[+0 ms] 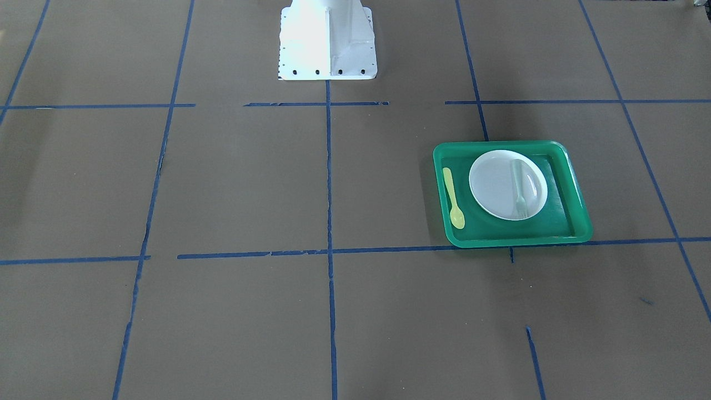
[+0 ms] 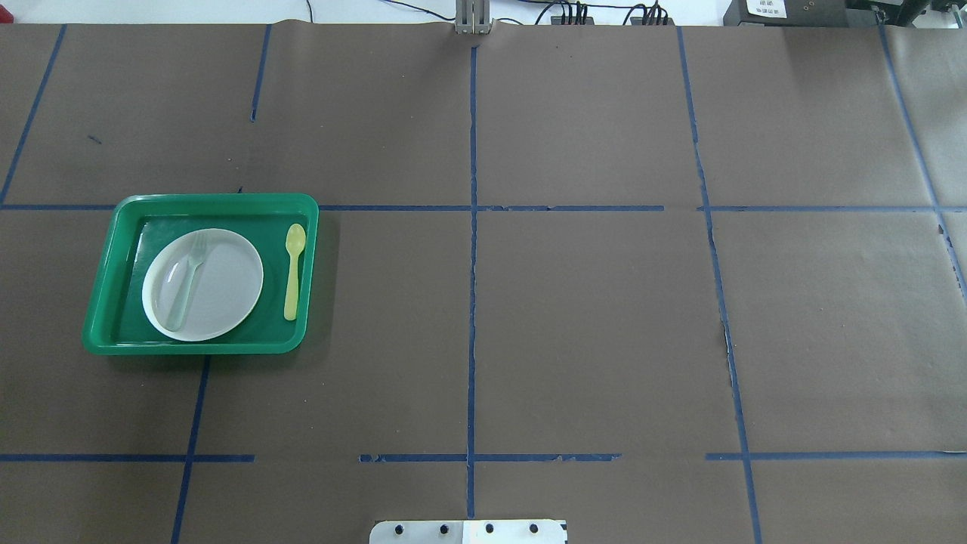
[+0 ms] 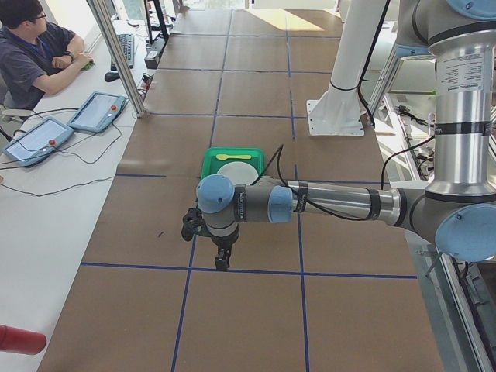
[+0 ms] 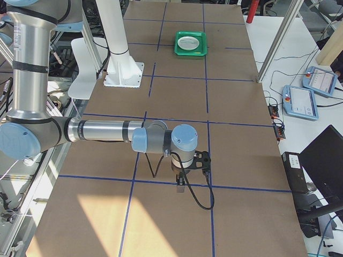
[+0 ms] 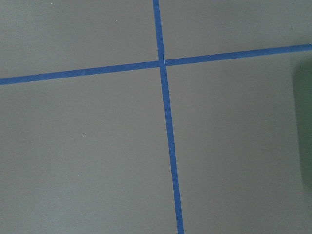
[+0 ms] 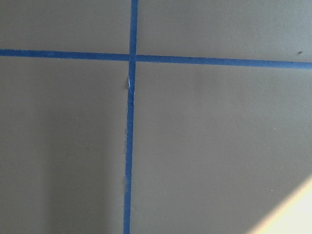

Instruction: Place fork

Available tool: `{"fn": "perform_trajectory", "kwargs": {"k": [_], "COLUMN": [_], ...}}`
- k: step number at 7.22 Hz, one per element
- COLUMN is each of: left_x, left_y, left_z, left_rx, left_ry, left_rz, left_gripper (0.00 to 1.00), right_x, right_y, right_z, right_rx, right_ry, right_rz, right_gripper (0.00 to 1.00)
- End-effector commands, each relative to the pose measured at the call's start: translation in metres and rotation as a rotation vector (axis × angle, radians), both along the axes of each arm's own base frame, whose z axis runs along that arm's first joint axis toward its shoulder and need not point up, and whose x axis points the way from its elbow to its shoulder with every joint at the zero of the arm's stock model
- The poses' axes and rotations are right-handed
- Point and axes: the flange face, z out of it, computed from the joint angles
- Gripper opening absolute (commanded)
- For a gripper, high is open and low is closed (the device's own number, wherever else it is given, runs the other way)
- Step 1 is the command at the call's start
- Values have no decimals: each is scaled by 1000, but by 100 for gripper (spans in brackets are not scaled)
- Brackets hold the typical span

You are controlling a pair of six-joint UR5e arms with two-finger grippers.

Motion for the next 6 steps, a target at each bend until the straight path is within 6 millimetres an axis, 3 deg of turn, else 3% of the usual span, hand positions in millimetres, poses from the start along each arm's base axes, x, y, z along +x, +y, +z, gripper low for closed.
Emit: {"fn": "perform_trajectory", "kwargs": {"k": [1, 3, 5, 6], "left_x": [0, 0, 8, 39], "left_y": [-3, -3, -19, -22], "left_z": [-8, 1, -20, -27], "left_rx": [17, -5, 116, 125], "left_ry": [-5, 3, 6, 12], "left_rz": [-2, -4, 10, 64], "left_gripper": [100, 100, 100, 100], "right_x": [0, 0, 0, 0], "right_y": [0, 0, 0, 0], "right_z": [1, 1, 0, 0], "right_rx": [-1, -1, 0, 0], "right_ry": [0, 0, 0, 0], "right_rz": [0, 0, 0, 0], "right_gripper": [100, 100, 100, 100]}}
